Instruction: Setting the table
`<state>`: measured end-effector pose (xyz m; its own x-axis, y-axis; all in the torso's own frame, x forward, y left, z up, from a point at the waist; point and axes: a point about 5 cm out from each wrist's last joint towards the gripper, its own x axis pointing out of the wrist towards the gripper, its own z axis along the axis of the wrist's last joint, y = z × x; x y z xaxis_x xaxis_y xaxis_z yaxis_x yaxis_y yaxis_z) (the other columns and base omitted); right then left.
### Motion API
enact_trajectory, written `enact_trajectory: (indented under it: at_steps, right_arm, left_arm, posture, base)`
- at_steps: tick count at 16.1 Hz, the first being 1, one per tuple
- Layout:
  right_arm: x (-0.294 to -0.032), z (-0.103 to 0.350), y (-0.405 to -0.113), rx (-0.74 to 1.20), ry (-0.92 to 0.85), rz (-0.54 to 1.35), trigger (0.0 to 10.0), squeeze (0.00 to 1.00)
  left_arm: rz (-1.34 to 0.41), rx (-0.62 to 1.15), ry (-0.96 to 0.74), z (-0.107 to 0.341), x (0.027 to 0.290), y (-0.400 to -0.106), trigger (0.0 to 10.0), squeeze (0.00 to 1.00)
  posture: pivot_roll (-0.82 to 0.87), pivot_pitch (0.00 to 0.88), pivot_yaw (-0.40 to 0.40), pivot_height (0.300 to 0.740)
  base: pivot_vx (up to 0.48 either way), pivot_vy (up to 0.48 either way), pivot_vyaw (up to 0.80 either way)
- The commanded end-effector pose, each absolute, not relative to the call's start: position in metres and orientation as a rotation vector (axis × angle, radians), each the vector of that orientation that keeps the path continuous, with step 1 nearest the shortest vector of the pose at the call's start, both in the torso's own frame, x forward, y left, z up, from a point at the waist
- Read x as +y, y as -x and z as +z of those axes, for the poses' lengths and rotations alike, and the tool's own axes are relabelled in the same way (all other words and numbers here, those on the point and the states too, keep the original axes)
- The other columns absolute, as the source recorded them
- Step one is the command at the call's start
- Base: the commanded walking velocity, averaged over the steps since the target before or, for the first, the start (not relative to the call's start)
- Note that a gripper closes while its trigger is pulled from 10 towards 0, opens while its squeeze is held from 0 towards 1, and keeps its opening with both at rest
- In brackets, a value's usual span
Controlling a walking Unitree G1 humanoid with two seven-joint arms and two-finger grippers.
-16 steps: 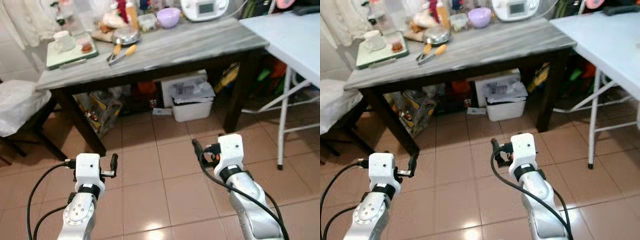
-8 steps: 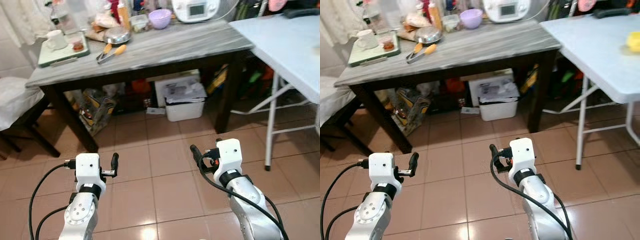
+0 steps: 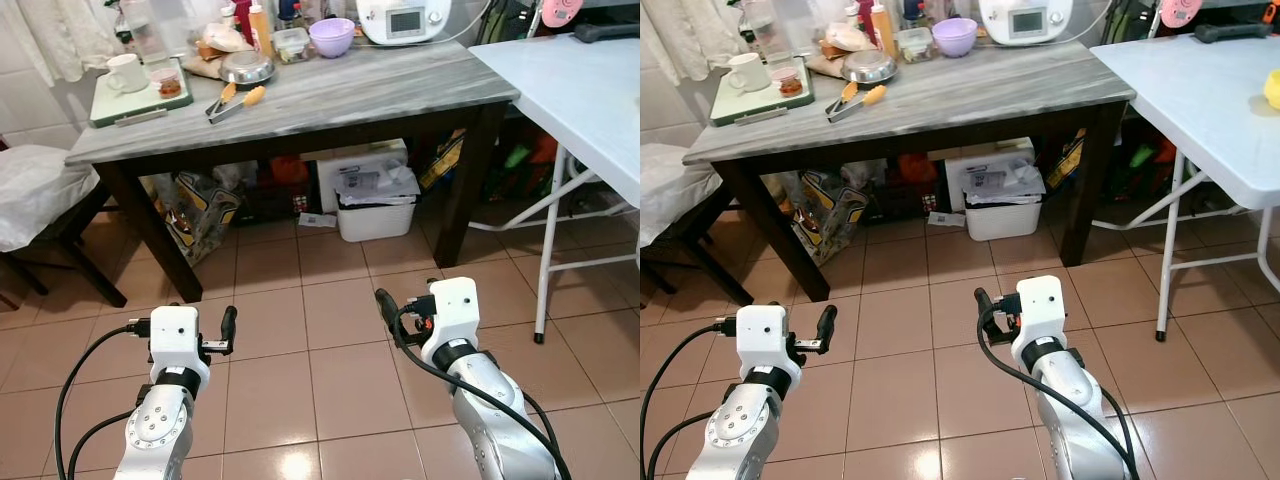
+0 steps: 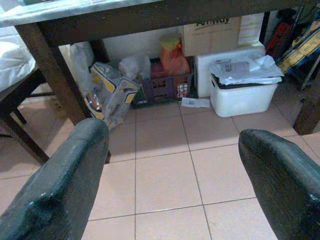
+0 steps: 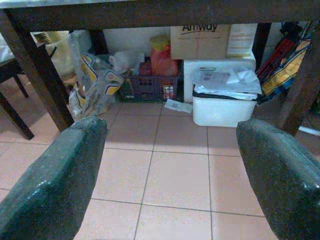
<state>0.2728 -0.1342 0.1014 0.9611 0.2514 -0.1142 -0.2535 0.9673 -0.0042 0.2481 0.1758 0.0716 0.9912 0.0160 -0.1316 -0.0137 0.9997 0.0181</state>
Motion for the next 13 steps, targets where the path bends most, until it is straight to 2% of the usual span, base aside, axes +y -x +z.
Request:
enact_trajectory:
  at_steps: [1,4,13]
  right_arm:
    - [-0.1328,0.1053,-0.2744,0.093,0.017,0.263,10.0,0.0]
    - [-0.1325,0.1058,-0.2744,0.089,0.019,0.267,10.0,0.0]
    - [-0.1345,0.1045,-0.2731,0.094,0.03,0.269,10.0,0.0]
  left_arm:
    - [0.04,0.141,-0.019,0.0703,0.1828,-0.2473,10.0,0.0]
    - [-0.007,0.119,-0.002,0.0727,0.1782,-0.2469,10.0,0.0]
    - [-0.043,0.116,0.012,0.0724,0.1738,-0.2432,10.0,0.0]
  posture:
    - [-0.22,0.113,0.112,0.74]
    - [-0.22,0.113,0.109,0.74]
    - [-0.22,0.115,0.1,0.74]
  base:
    - [0.0,0.0,0.0]
    - [0.0,0.0,0.0]
    - [0.289,0.0,0.0]
